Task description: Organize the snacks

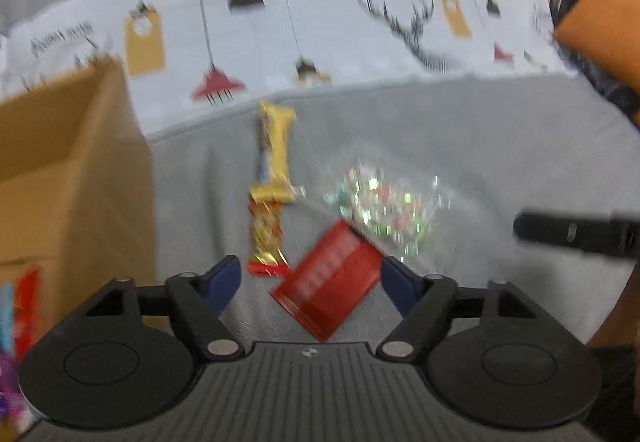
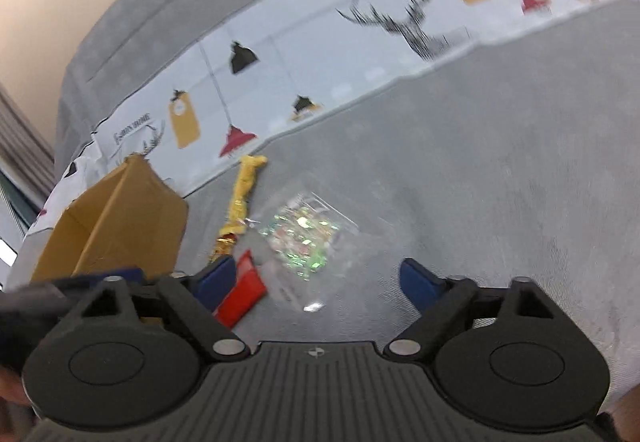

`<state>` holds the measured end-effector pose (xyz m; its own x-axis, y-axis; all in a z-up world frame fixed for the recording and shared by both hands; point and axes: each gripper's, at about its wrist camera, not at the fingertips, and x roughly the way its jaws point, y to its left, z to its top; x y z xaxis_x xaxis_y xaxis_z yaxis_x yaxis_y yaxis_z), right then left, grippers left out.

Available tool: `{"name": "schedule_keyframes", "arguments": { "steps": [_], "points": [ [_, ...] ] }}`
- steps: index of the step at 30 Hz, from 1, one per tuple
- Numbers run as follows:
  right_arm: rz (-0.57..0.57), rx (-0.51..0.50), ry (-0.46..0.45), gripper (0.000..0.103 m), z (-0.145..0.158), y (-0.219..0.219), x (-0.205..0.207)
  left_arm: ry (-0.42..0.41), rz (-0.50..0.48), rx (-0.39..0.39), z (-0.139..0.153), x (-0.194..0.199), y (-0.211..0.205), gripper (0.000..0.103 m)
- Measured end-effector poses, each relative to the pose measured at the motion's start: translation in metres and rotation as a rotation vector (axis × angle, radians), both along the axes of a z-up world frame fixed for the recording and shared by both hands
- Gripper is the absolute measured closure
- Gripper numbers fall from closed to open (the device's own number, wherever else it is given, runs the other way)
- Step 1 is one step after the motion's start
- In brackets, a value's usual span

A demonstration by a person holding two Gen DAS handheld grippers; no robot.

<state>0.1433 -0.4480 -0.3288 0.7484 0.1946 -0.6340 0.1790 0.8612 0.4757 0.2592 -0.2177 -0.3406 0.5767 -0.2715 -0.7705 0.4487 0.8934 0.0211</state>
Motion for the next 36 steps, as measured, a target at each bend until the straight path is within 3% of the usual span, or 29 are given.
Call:
{"name": "schedule_keyframes", "arguments": {
  "steps": [5, 8, 10, 13, 15, 17, 19, 22, 24, 25, 32, 36],
  "points": [
    [-0.010, 0.076, 0.056, 0.033, -0.024, -0.013, 0.022, 0.082, -0.035, -0.070, -0.030, 0.013, 0.001, 0.024],
    [0.009, 0.082, 0.099, 0.045, -0.036, -0.013, 0.040, 0.058, -0.073, -0.021, -0.044, 0.017, -0.005, 0.024],
    [0.021, 0.055, 0.115, 0.045, -0.043, -0.010, 0.051, 0.039, -0.074, 0.012, -0.050, 0.019, -0.006, 0.024],
    [0.030, 0.044, 0.109, 0.044, -0.051, -0.009, 0.068, 0.007, -0.076, -0.009, -0.052, 0.021, -0.004, 0.025],
    [0.035, 0.059, 0.093, 0.043, -0.055, -0.009, 0.074, 0.010, -0.057, -0.030, -0.049, 0.024, -0.001, 0.043],
    [0.024, 0.079, 0.076, 0.043, -0.059, -0.010, 0.077, 0.024, -0.040, -0.057, -0.046, 0.028, 0.004, 0.052],
    [0.016, 0.085, 0.069, 0.043, -0.059, -0.010, 0.078, 0.047, -0.016, -0.096, -0.043, 0.032, 0.010, 0.053],
    [-0.020, 0.103, 0.086, 0.060, -0.058, -0.015, 0.075, 0.051, -0.007, -0.107, -0.041, 0.033, 0.011, 0.053],
    [-0.040, 0.145, 0.103, 0.082, -0.062, -0.020, 0.074, 0.046, -0.013, -0.096, -0.041, 0.031, 0.010, 0.053],
    [-0.042, 0.169, 0.114, 0.086, -0.065, -0.022, 0.074, 0.043, -0.014, -0.093, -0.041, 0.030, 0.009, 0.053],
    [-0.049, 0.314, 0.106, 0.091, -0.073, -0.026, 0.071, 0.049, -0.013, -0.099, -0.042, 0.030, 0.009, 0.053],
    [0.008, 0.364, 0.086, 0.094, -0.073, -0.017, 0.075, 0.053, -0.012, -0.104, -0.043, 0.031, 0.011, 0.053]
  ]
}}
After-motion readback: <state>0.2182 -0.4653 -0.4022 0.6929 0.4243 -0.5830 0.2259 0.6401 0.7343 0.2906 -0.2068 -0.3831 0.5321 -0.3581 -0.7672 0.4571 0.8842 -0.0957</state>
